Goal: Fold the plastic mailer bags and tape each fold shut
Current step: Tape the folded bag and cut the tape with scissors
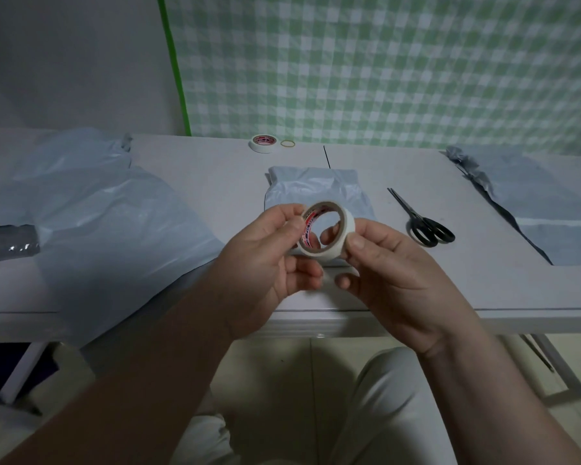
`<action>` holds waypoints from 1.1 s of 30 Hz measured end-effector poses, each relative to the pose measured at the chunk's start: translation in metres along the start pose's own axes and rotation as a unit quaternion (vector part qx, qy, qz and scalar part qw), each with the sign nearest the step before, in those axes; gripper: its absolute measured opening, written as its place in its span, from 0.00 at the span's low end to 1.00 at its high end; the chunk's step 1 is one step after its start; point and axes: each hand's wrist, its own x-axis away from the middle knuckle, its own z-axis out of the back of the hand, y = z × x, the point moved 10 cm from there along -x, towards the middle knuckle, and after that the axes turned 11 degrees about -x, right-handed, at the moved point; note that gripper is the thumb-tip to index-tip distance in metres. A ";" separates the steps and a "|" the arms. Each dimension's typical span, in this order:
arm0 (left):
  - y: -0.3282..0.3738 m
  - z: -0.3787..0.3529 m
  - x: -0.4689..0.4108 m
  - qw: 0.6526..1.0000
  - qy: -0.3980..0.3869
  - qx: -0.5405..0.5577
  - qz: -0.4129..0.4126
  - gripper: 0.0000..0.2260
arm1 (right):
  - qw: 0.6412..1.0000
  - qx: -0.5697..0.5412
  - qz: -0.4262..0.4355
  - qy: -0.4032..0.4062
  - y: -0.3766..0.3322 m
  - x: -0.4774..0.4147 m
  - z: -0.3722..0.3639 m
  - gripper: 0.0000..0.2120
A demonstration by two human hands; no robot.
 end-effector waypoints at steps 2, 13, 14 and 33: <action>-0.001 0.000 -0.001 0.999 -0.009 -0.042 0.001 0.09 | 1.000 -0.005 -0.004 0.017 0.001 0.000 0.003 0.05; 0.011 0.007 -0.004 0.983 0.003 -0.174 -0.066 0.03 | 0.991 0.101 -0.064 0.066 0.000 0.001 0.007 0.11; 0.012 0.007 -0.004 0.981 0.003 -0.180 -0.073 0.05 | 0.991 0.103 -0.059 0.065 -0.001 0.000 0.007 0.11; 0.020 0.005 0.003 0.960 -0.014 -0.257 -0.109 0.03 | 0.980 0.185 -0.035 0.063 -0.007 -0.002 0.004 0.09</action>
